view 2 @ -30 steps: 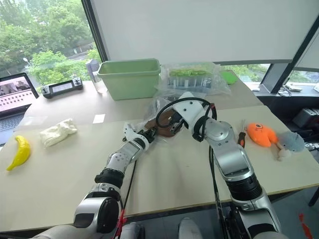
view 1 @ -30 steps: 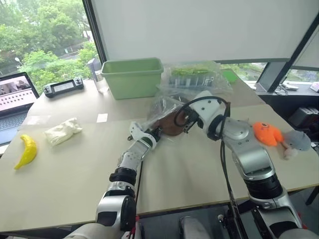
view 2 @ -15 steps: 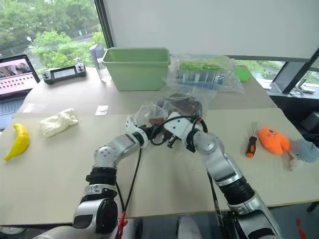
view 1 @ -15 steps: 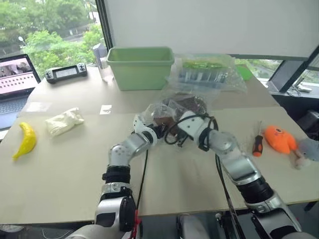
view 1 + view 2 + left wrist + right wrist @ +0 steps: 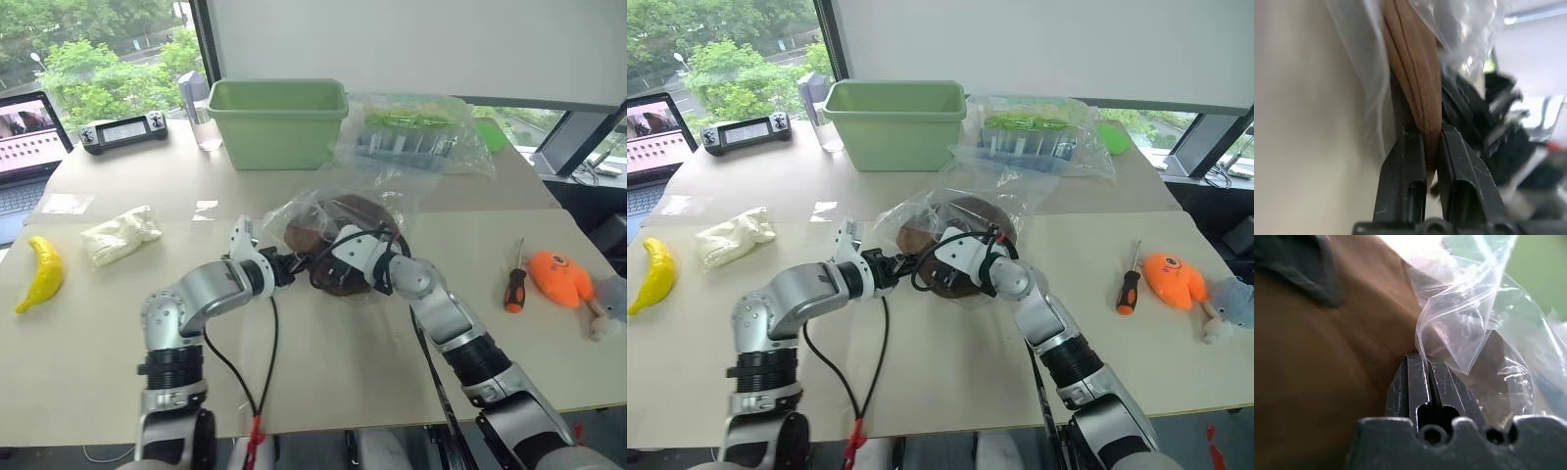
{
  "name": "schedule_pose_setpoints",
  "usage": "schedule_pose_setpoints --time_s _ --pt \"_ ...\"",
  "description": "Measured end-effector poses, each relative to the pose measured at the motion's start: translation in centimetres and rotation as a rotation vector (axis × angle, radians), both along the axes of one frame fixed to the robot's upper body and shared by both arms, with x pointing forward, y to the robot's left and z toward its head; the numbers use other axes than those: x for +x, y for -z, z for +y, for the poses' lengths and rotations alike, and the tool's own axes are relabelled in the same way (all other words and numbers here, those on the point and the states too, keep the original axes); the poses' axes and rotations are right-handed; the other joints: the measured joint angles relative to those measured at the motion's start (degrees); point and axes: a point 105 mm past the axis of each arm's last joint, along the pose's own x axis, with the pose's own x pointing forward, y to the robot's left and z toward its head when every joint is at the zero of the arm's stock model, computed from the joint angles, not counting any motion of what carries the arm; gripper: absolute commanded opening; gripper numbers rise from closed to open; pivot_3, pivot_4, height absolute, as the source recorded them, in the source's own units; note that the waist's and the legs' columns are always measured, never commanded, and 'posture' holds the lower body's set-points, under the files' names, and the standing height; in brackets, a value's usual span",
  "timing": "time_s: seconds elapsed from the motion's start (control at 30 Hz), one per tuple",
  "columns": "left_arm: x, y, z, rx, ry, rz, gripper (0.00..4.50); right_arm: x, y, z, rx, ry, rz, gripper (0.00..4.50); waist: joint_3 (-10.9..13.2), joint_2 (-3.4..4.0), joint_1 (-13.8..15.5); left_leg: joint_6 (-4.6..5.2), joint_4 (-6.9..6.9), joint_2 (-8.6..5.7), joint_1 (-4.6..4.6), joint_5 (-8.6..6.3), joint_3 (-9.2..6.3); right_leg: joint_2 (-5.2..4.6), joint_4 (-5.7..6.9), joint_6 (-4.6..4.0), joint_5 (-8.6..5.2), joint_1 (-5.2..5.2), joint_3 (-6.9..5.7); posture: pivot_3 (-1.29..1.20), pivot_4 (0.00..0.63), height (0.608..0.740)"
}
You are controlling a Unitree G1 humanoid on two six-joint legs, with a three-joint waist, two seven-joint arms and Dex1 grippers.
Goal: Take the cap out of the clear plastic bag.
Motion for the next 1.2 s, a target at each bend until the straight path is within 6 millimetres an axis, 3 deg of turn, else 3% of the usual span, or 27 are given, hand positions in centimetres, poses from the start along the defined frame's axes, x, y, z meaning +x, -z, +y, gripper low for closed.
schedule_pose_setpoints --time_s 0.07,0.23,0.53,0.73,0.8,0.83,0.93,1.13,1.2 --pt "-0.5 -0.3 0.2 0.050 0.046 -0.042 0.01 0.0 0.1 0.3 0.001 -0.011 0.001 0.00 0.0 0.01 0.0 -0.06 0.10 -0.01 0.02 0.04 0.01 -0.01 0.17 0.02 -0.02 -0.01 0.02 0.00 0.150 0.737" --pt "-3.4 -1.7 2.1 0.371 0.284 -0.277 0.01 0.4 0.5 0.7 -0.005 -0.037 0.008 0.00 0.4 -0.03 -0.5 -0.16 0.04 0.10 0.23 0.11 0.07 0.12 0.67 -0.32 -0.32 -0.15 0.11 0.00 0.150 0.737" --pt "-4.9 -2.6 3.9 0.723 0.506 -0.502 0.01 1.2 0.5 1.2 -0.023 -0.074 -0.001 0.00 0.5 -0.04 -1.0 -0.17 -0.07 0.22 0.34 0.11 0.16 0.24 0.69 -0.37 -0.35 -0.16 0.21 0.00 0.150 0.737" --pt "-6.9 -1.7 5.0 0.838 0.692 -0.563 0.01 1.3 0.4 1.7 -0.028 -0.105 -0.013 0.00 0.6 -0.09 -2.0 -0.16 -0.14 0.29 0.40 0.10 0.23 0.29 0.71 -0.37 -0.38 -0.18 0.26 0.00 0.150 0.737" --pt "-7.1 -1.0 5.5 0.853 0.716 -0.561 0.90 1.3 0.3 1.8 -0.033 -0.112 -0.019 0.00 0.6 -0.09 -2.0 -0.16 -0.17 0.31 0.47 0.10 0.25 0.30 0.75 -0.37 -0.38 -0.16 0.26 0.00 0.150 0.737" --pt "-6.8 -0.6 5.9 0.867 0.702 -0.552 1.06 1.3 0.3 1.8 -0.039 -0.112 -0.021 0.00 0.6 -0.08 -1.9 -0.15 -0.15 0.34 0.46 0.10 0.24 0.31 0.76 -0.42 -0.41 -0.16 0.25 0.00 0.150 0.737" --pt "-5.8 0.9 6.2 0.829 0.653 -0.505 2.21 1.4 0.6 1.7 -0.043 -0.109 -0.011 0.00 0.8 -0.22 -1.5 -0.14 0.05 0.36 0.39 0.12 0.24 0.32 0.88 -0.44 -0.42 -0.17 0.23 0.00 0.150 0.737" --pt "-6.5 0.8 6.3 0.777 0.704 -0.490 4.30 1.3 0.6 1.8 -0.046 -0.117 -0.006 0.00 1.0 -0.39 -1.6 -0.13 0.07 0.35 0.28 0.11 0.27 0.31 0.83 -0.21 -0.28 -0.20 0.28 0.00 0.150 0.737" --pt "-7.2 0.8 6.9 0.749 0.735 -0.459 4.46 1.4 0.7 1.6 -0.050 -0.113 -0.005 0.00 1.0 -0.37 -1.8 -0.12 -0.01 0.35 0.28 0.10 0.27 0.31 0.87 -0.26 -0.31 -0.28 0.28 0.00 0.150 0.737"
